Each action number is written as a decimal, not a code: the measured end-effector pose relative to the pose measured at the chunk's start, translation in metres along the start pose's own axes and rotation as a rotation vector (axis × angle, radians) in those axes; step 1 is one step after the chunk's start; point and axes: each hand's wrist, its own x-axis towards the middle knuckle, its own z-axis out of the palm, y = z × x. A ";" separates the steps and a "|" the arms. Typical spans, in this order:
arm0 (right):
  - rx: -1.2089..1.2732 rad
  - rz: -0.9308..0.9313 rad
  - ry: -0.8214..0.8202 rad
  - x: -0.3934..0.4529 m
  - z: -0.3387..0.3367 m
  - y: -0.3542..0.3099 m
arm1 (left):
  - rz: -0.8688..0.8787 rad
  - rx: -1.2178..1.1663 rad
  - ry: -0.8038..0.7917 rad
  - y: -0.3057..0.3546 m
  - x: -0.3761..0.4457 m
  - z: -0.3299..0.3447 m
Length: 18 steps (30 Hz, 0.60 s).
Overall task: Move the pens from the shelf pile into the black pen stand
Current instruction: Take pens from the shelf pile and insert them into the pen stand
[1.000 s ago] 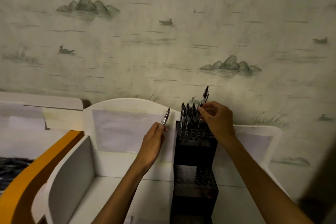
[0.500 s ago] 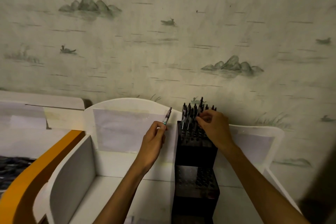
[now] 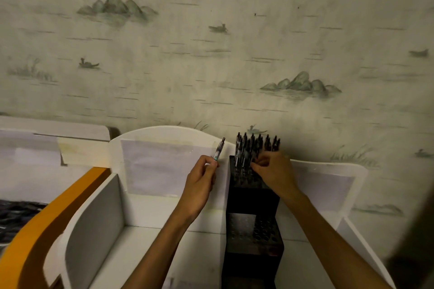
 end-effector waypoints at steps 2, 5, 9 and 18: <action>-0.017 -0.018 -0.011 -0.004 0.000 -0.001 | 0.005 0.002 -0.005 0.000 0.000 -0.001; -0.050 -0.043 0.022 -0.004 0.000 -0.001 | -0.002 0.001 -0.011 -0.001 0.000 0.000; -0.040 -0.016 -0.001 -0.002 0.000 0.002 | -0.012 0.003 -0.014 -0.004 0.001 0.001; 0.204 -0.005 -0.054 -0.003 -0.029 -0.014 | 0.028 0.029 -0.043 0.001 0.005 0.012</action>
